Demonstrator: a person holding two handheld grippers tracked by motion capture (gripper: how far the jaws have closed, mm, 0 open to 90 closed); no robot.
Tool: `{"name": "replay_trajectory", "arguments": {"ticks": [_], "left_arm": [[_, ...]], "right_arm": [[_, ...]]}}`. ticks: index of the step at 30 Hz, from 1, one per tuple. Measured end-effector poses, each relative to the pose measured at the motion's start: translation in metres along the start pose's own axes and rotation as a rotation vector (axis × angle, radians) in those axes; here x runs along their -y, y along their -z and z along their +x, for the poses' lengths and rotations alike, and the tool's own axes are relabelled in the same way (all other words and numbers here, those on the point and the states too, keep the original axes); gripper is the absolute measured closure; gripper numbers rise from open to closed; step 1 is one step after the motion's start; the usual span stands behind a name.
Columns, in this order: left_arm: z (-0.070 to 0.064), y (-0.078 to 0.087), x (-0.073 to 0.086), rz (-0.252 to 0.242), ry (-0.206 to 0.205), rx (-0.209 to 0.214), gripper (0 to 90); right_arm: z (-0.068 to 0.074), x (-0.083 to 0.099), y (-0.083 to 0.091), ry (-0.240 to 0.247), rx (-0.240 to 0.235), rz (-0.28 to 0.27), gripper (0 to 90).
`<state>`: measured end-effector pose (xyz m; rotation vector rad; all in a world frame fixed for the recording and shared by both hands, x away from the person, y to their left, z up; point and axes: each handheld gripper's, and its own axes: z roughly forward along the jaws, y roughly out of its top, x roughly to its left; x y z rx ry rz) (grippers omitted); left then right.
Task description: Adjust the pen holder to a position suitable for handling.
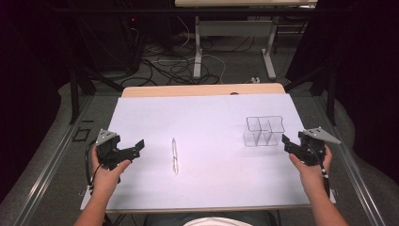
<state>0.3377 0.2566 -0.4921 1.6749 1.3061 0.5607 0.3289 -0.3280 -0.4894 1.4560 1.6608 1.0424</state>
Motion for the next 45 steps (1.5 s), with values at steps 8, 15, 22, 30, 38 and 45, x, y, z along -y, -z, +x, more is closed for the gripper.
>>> {"name": "replay_trajectory", "arguments": {"ticks": [8,15,22,30,38,45], "left_arm": [[0.001,0.002,0.002,0.008,0.004,-0.008,0.1],[0.003,0.005,0.004,0.009,0.011,-0.015,0.1],[0.003,0.008,0.007,0.016,0.017,-0.027,0.1],[0.005,0.011,0.01,0.019,0.018,-0.037,0.1],[0.006,0.013,0.01,0.018,0.023,-0.037,0.1],[0.006,0.013,0.01,0.018,0.016,-0.037,0.2]], "right_arm": [[-0.016,-0.004,-0.013,-0.036,0.055,0.027,76.2],[-0.035,-0.01,-0.041,-0.097,0.037,0.07,90.0],[-0.043,-0.008,-0.068,-0.092,0.037,0.121,90.0],[-0.032,-0.002,-0.08,-0.068,-0.005,0.17,90.0],[-0.027,-0.002,-0.08,-0.069,-0.045,0.177,90.0],[-0.025,0.0,-0.081,-0.096,-0.059,0.188,90.0]]}}
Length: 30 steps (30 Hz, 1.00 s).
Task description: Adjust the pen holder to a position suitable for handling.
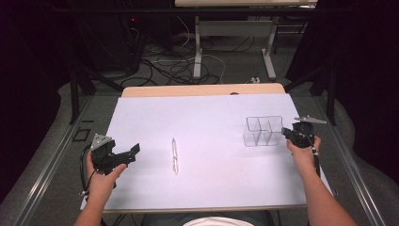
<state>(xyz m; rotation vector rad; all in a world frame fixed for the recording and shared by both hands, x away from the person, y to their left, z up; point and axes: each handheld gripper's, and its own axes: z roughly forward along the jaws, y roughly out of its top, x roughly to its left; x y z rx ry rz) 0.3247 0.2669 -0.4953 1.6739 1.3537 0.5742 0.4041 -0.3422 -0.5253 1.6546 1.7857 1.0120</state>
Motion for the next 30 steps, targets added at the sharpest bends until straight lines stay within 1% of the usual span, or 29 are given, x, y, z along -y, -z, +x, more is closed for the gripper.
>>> {"name": "replay_trajectory", "arguments": {"ticks": [2,3,4,7,12,13,15,19,20,21,25,28,30], "left_arm": [[0.0,0.0,0.0,0.001,0.0,0.001,0.1],[0.0,0.0,0.0,0.0,0.002,0.001,0.2],[0.0,0.0,0.0,-0.002,0.003,0.002,0.2],[0.001,0.0,0.0,-0.003,0.003,0.003,0.1],[0.001,0.0,-0.001,-0.005,0.008,0.001,0.1],[0.001,0.001,-0.001,-0.009,0.012,0.0,0.1],[0.002,0.002,-0.001,-0.014,0.016,-0.001,0.1],[0.002,0.003,-0.001,-0.018,0.021,0.001,0.2],[0.002,0.003,-0.001,-0.018,0.023,0.0,0.2],[0.001,0.003,-0.001,-0.018,0.023,0.002,0.2],[0.001,0.001,-0.001,-0.011,0.019,0.009,0.2],[0.001,0.001,-0.001,-0.013,0.019,0.012,0.2],[0.001,0.001,-0.001,-0.012,0.019,0.013,0.2]], "right_arm": [[0.001,0.001,0.0,0.002,0.004,0.007,90.0],[0.001,0.001,0.0,-0.01,0.0,0.011,90.0],[0.002,0.001,-0.001,-0.009,-0.003,0.011,90.0],[0.009,0.001,-0.001,-0.012,-0.005,0.021,90.0],[0.029,0.0,-0.003,0.011,-0.017,0.027,90.0],[0.029,0.0,-0.003,0.011,-0.017,0.027,90.0],[0.041,0.001,-0.005,0.017,-0.01,0.039,90.0],[0.054,0.0,-0.009,0.023,-0.025,0.046,90.0],[0.054,0.0,-0.009,0.023,-0.025,0.046,90.0],[0.061,-0.001,-0.011,0.017,-0.029,0.04,90.0],[0.075,-0.003,-0.017,0.037,-0.045,0.038,90.0],[0.084,-0.005,-0.023,0.032,-0.059,0.035,90.0],[0.087,-0.005,-0.025,0.034,-0.063,0.036,90.0]]}}
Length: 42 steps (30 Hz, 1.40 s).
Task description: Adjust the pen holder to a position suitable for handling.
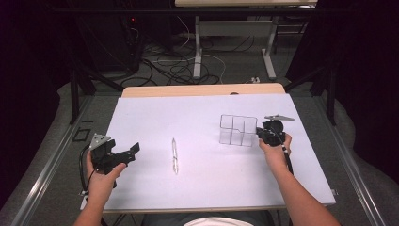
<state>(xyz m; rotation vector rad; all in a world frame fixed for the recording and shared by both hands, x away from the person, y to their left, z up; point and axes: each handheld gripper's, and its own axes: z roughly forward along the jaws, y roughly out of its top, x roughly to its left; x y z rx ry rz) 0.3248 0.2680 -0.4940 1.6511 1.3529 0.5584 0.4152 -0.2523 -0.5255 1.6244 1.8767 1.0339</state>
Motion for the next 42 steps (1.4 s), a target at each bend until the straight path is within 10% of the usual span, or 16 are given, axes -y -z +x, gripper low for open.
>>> {"name": "replay_trajectory", "arguments": {"ticks": [22,42], "left_arm": [[-0.001,-0.002,0.0,0.006,-0.001,0.003,0.2],[-0.002,-0.003,0.001,0.012,-0.008,0.0,0.5]], "right_arm": [[0.062,-0.022,-0.033,0.088,-0.105,-0.005,90.0],[0.087,-0.03,-0.046,0.112,-0.16,0.003,90.0]]}}
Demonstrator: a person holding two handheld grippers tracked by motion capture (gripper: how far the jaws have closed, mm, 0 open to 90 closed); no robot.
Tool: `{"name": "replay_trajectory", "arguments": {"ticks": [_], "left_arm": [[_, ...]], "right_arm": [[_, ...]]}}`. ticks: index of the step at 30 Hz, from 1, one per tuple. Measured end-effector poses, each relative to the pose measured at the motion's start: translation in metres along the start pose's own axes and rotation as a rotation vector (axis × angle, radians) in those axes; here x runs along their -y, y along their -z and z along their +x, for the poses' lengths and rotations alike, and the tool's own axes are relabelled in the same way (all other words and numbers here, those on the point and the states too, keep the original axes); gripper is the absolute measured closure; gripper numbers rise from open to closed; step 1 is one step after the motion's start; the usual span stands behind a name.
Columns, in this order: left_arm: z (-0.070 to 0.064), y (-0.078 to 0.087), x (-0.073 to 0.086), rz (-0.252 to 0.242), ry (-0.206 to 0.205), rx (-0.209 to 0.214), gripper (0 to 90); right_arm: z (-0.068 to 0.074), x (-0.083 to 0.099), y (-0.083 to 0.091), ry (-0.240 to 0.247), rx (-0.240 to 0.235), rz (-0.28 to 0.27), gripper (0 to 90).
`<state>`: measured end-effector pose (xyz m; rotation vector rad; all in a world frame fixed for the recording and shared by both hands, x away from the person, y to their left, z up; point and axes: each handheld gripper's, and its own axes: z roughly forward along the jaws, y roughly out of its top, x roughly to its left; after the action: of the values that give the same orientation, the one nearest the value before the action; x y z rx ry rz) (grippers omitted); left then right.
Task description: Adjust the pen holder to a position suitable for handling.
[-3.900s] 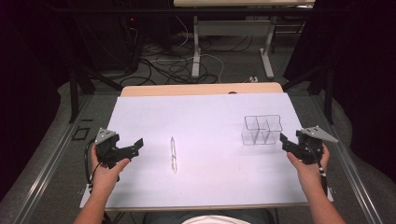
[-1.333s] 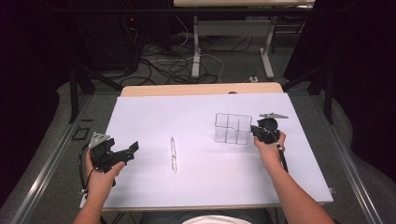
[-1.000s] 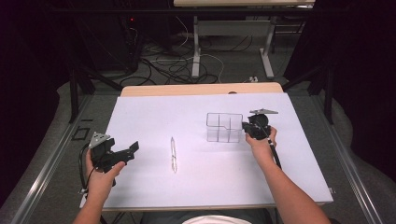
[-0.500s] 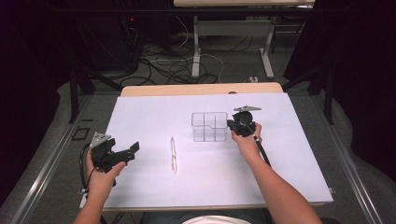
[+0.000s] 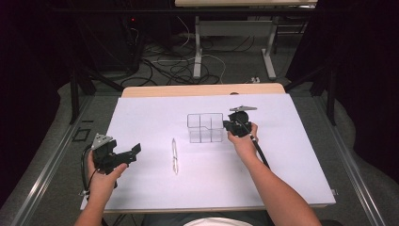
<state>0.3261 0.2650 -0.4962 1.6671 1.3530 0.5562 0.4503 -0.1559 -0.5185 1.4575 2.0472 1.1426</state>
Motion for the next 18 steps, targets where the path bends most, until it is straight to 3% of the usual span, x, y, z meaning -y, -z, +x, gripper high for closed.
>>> {"name": "replay_trajectory", "arguments": {"ticks": [4,11,15,17,18], "left_arm": [[0.001,-0.001,0.0,0.002,0.002,-0.004,0.6],[0.0,-0.004,-0.001,0.008,0.022,-0.019,1.6],[0.0,-0.005,-0.002,0.01,0.028,-0.029,1.5],[0.0,-0.006,-0.002,0.008,0.033,-0.034,1.5],[0.0,-0.006,-0.003,0.01,0.037,-0.033,1.6]], "right_arm": [[-0.002,-0.003,0.009,0.009,-0.001,-0.015,90.0],[-0.016,0.005,0.051,0.038,-0.009,-0.065,84.4],[-0.026,0.014,0.08,0.041,-0.016,-0.101,76.0],[-0.029,0.017,0.085,0.033,-0.02,-0.106,73.0],[-0.035,0.022,0.094,0.016,-0.025,-0.105,62.9]]}}
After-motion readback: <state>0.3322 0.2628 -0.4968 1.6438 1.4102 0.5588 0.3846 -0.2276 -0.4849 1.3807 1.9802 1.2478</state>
